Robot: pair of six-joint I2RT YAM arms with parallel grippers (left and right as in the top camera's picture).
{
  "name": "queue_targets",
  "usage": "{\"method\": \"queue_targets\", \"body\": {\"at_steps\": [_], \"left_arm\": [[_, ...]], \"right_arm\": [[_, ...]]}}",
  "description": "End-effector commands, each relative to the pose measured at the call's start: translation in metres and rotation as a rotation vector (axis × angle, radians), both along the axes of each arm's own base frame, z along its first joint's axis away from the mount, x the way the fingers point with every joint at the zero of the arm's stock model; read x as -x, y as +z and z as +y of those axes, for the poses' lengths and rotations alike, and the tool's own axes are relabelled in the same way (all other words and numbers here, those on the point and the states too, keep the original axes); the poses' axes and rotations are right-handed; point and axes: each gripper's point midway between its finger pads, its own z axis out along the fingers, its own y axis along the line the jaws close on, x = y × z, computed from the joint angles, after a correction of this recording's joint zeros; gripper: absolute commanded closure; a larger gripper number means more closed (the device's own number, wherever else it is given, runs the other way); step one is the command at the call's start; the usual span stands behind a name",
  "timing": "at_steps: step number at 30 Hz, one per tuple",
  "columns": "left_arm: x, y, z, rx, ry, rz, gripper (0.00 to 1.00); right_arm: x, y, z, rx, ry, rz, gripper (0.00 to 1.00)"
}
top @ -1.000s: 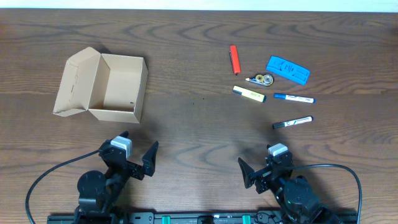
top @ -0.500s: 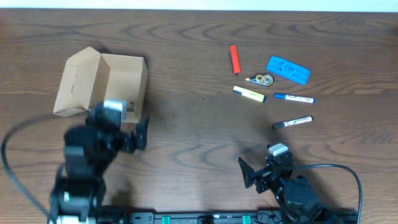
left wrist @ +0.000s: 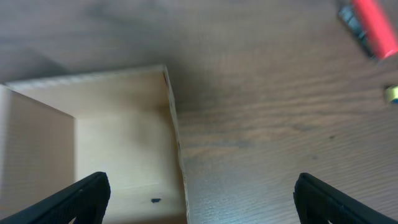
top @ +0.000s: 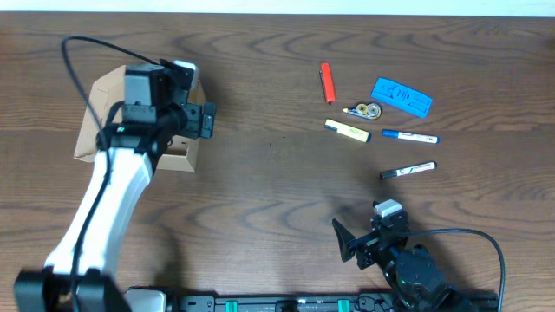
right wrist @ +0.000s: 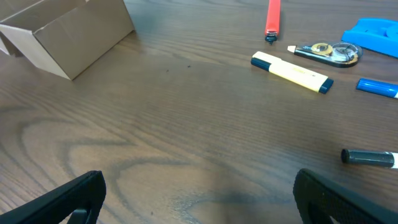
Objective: Pack container
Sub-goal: 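Move the left gripper forward to the box's lid flap, then push the box rightward toward the table center with the left gripper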
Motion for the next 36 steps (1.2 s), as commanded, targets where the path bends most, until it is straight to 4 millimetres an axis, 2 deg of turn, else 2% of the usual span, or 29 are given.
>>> {"method": "queue_targets", "body": {"at_steps": [1, 8, 10, 14, 18, 20, 21, 24, 26, 36], "left_arm": [[-0.006, -0.02, -0.002, -0.019, -0.02, 0.042, 0.05], [-0.007, -0.062, 0.01, -0.088, 0.021, 0.139, 0.05], [-0.006, -0.074, 0.011, -0.101, 0.019, 0.166, 0.01], [-0.005, -0.084, 0.012, -0.112, 0.013, 0.19, 0.26], [-0.006, -0.085, 0.017, -0.14, 0.029, 0.19, 0.66], [-0.006, -0.085, 0.02, -0.154, 0.038, 0.191, 0.89], [-0.006, -0.086, 0.02, -0.154, 0.038, 0.191, 0.95], [-0.005, -0.085, 0.017, -0.159, 0.02, 0.188, 0.94], [-0.003, -0.083, 0.007, -0.188, -0.054, 0.176, 0.95], [0.033, -0.063, -0.082, -0.477, -0.716, 0.019, 0.95]], "right_arm": [[0.001, 0.0, 0.001, 0.0, 0.003, -0.004, 0.01], [0.001, 0.0, 0.001, 0.0, 0.003, -0.005, 0.01], [0.001, 0.0, 0.001, 0.0, 0.003, -0.005, 0.01], [0.001, 0.0, 0.001, 0.0, 0.003, -0.005, 0.01], [0.001, 0.0, 0.001, 0.0, 0.003, -0.005, 0.01], [0.001, 0.0, 0.001, 0.0, 0.003, -0.004, 0.01], [0.001, 0.0, 0.001, 0.0, 0.003, -0.005, 0.01], [0.001, 0.0, 0.001, 0.0, 0.003, -0.005, 0.01], [0.001, 0.0, 0.001, 0.0, 0.003, -0.005, 0.01], [0.0, 0.0, 0.001, 0.0, 0.003, -0.005, 0.01]]}}
